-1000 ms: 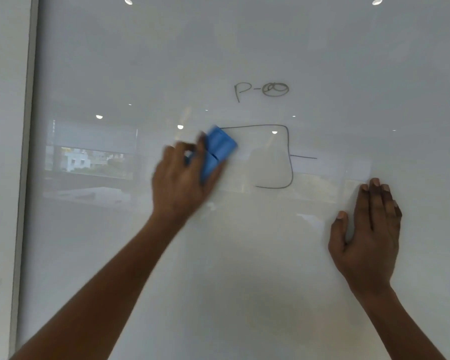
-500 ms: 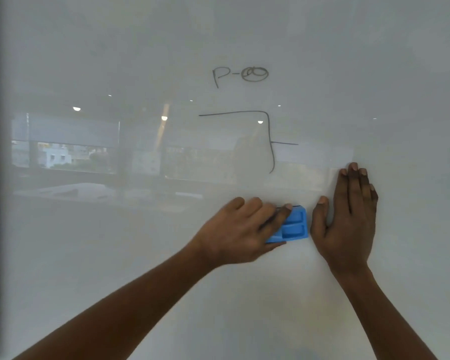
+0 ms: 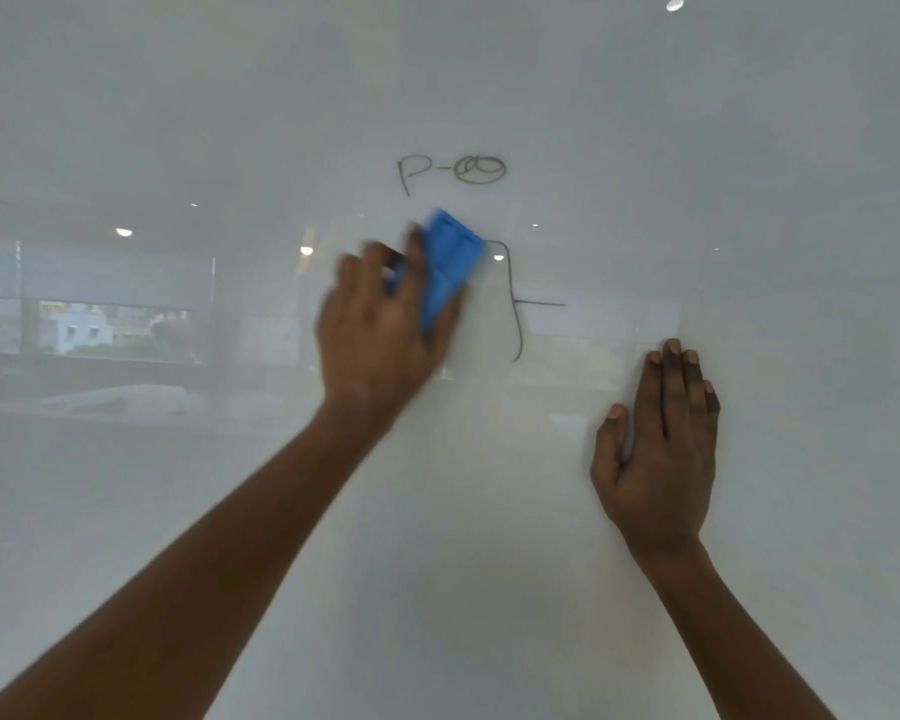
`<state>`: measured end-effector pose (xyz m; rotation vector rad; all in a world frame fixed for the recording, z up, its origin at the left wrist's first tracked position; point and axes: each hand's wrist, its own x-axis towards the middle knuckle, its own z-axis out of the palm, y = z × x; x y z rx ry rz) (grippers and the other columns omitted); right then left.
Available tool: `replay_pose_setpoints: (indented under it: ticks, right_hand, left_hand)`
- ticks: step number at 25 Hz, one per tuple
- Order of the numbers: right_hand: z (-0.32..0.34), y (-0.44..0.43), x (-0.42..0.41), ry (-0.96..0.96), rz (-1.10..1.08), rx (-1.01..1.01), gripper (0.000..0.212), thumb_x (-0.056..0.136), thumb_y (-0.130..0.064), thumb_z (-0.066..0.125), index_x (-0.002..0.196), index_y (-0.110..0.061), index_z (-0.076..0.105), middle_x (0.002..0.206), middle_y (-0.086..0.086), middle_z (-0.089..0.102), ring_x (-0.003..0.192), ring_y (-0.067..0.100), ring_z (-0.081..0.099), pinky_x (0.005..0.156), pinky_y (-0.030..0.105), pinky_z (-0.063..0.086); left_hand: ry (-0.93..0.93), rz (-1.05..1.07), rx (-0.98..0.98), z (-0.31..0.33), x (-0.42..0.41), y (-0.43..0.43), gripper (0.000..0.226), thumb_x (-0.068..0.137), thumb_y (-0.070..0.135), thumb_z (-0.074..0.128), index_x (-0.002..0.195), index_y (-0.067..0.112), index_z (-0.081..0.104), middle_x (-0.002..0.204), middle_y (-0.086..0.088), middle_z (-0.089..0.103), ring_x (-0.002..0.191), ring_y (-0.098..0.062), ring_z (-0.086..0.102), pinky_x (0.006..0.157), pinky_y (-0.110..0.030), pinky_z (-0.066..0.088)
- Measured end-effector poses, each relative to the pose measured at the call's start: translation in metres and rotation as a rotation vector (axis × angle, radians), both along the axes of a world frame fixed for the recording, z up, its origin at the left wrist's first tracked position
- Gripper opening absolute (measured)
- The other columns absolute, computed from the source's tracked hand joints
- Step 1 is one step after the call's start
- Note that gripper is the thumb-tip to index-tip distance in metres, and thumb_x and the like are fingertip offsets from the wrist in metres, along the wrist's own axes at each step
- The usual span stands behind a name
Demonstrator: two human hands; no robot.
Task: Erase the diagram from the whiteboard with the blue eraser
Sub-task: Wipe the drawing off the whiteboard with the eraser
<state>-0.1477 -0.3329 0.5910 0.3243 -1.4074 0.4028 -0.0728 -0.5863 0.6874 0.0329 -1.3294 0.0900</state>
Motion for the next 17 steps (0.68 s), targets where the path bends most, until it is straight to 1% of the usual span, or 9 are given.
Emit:
replay_pose_setpoints:
  ticks: [3,4,5,7,10,12,13,14,17]
  right_hand:
    - [0.001,0.004,0.001,-0.001,0.012,0.016,0.054,0.103,-0.017,0.044,0.152,0.003,0.04,0.161,0.019,0.039,0.154,0.032,0.03,0.125,0.052,0.028]
    - [0.001,0.005,0.002,0.0,0.015,0.023,0.053,0.103,-0.015,0.043,0.152,0.003,0.041,0.161,0.019,0.039,0.154,0.032,0.031,0.125,0.052,0.029]
    - [0.001,0.005,0.002,0.002,0.015,0.026,0.052,0.103,-0.014,0.043,0.152,0.003,0.041,0.161,0.019,0.039,0.154,0.031,0.03,0.125,0.052,0.029]
    - [0.001,0.006,0.002,0.001,0.018,0.023,0.052,0.103,-0.015,0.041,0.153,0.003,0.04,0.161,0.019,0.039,0.155,0.03,0.03,0.126,0.051,0.028]
    - [0.001,0.002,0.001,-0.007,0.02,0.002,0.053,0.103,-0.016,0.04,0.153,0.002,0.04,0.162,0.018,0.038,0.155,0.03,0.029,0.127,0.049,0.026]
    - [0.001,0.0,0.001,-0.003,0.013,-0.012,0.053,0.102,-0.014,0.041,0.152,0.003,0.041,0.161,0.018,0.039,0.155,0.03,0.029,0.127,0.05,0.026]
    - [0.001,-0.001,0.001,-0.002,0.01,-0.014,0.053,0.102,-0.013,0.042,0.152,0.003,0.041,0.161,0.018,0.039,0.155,0.03,0.03,0.126,0.051,0.027]
    - [0.001,0.0,0.001,0.0,0.007,-0.015,0.053,0.101,-0.013,0.042,0.152,0.003,0.041,0.161,0.018,0.04,0.155,0.031,0.03,0.126,0.051,0.028]
    - [0.001,0.003,0.001,-0.002,0.022,-0.003,0.052,0.102,-0.013,0.043,0.152,0.002,0.042,0.16,0.018,0.041,0.153,0.031,0.033,0.124,0.052,0.03]
  left_hand:
    - [-0.096,-0.042,-0.592,-0.027,-0.006,0.025,0.062,0.1,0.046,0.077,0.138,-0.002,0.074,0.099,-0.017,0.073,0.076,-0.035,0.067,0.057,-0.04,0.054]
    - [-0.118,-0.044,-0.701,-0.021,-0.003,0.021,0.062,0.099,0.047,0.079,0.138,-0.002,0.074,0.098,-0.016,0.074,0.075,-0.034,0.068,0.057,-0.039,0.053]
    - [-0.103,-0.028,-0.717,-0.011,-0.001,0.012,0.062,0.099,0.047,0.079,0.138,-0.001,0.075,0.099,-0.016,0.074,0.075,-0.034,0.068,0.057,-0.039,0.053]
    - [0.006,0.04,-0.467,0.016,0.0,-0.012,0.06,0.101,0.047,0.076,0.138,0.0,0.074,0.101,-0.019,0.075,0.078,-0.038,0.071,0.055,-0.04,0.054]
    - [0.056,0.063,0.132,0.058,0.007,-0.036,0.067,0.106,0.056,0.059,0.15,0.004,0.064,0.116,-0.022,0.068,0.1,-0.044,0.067,0.059,-0.043,0.048]
    - [0.023,0.051,0.265,0.063,0.002,-0.023,0.07,0.106,0.057,0.056,0.152,0.005,0.062,0.12,-0.021,0.066,0.105,-0.042,0.065,0.061,-0.041,0.044]
    - [0.021,0.031,0.203,0.057,0.001,-0.01,0.067,0.105,0.055,0.061,0.15,0.004,0.064,0.117,-0.021,0.068,0.101,-0.042,0.066,0.06,-0.04,0.046]
    - [0.012,-0.001,0.057,0.045,-0.001,0.007,0.064,0.104,0.051,0.068,0.146,0.003,0.068,0.113,-0.021,0.071,0.094,-0.042,0.068,0.058,-0.039,0.05]
    - [-0.053,-0.009,-0.465,-0.01,-0.009,0.049,0.061,0.099,0.047,0.077,0.137,-0.001,0.075,0.101,-0.017,0.075,0.077,-0.037,0.068,0.055,-0.039,0.055]
